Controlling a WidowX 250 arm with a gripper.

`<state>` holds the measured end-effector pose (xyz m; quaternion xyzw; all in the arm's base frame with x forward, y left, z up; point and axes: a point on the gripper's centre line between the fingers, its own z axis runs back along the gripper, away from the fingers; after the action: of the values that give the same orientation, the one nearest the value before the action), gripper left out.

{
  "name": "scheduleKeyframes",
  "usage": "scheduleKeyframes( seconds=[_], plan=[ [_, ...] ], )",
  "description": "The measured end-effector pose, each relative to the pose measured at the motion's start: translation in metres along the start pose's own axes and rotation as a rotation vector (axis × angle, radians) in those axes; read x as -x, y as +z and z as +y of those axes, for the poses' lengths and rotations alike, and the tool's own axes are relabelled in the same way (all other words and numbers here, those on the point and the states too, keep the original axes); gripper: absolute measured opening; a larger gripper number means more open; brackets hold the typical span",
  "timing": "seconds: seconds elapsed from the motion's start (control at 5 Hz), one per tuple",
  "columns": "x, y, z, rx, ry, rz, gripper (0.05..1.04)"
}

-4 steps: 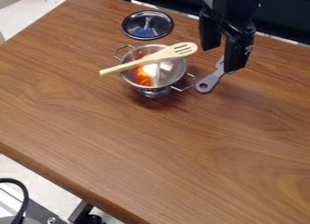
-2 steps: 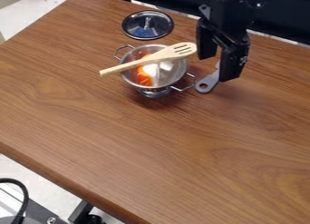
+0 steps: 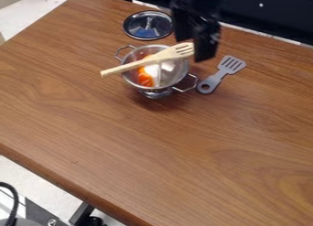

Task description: Takes the wooden spoon and put it in the middle of the table

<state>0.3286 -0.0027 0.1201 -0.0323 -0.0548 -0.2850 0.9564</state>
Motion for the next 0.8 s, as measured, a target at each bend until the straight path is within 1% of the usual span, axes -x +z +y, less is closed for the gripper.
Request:
scheduleKeyframes(
  seconds=[0.2, 0.4, 0.6, 0.8],
  plan=[
    [0.020, 0.023, 0.024, -0.028, 0.006, -0.032, 0.999],
    [0.041, 0.030, 0.044, -0.059, -0.004, 0.014, 0.999],
    [0.067, 0.016, 0.047, -0.055, -0.069, 0.040, 0.999],
    [0.087, 0.007, 0.049, -0.061, -0.071, 0.037, 0.999]
  ],
)
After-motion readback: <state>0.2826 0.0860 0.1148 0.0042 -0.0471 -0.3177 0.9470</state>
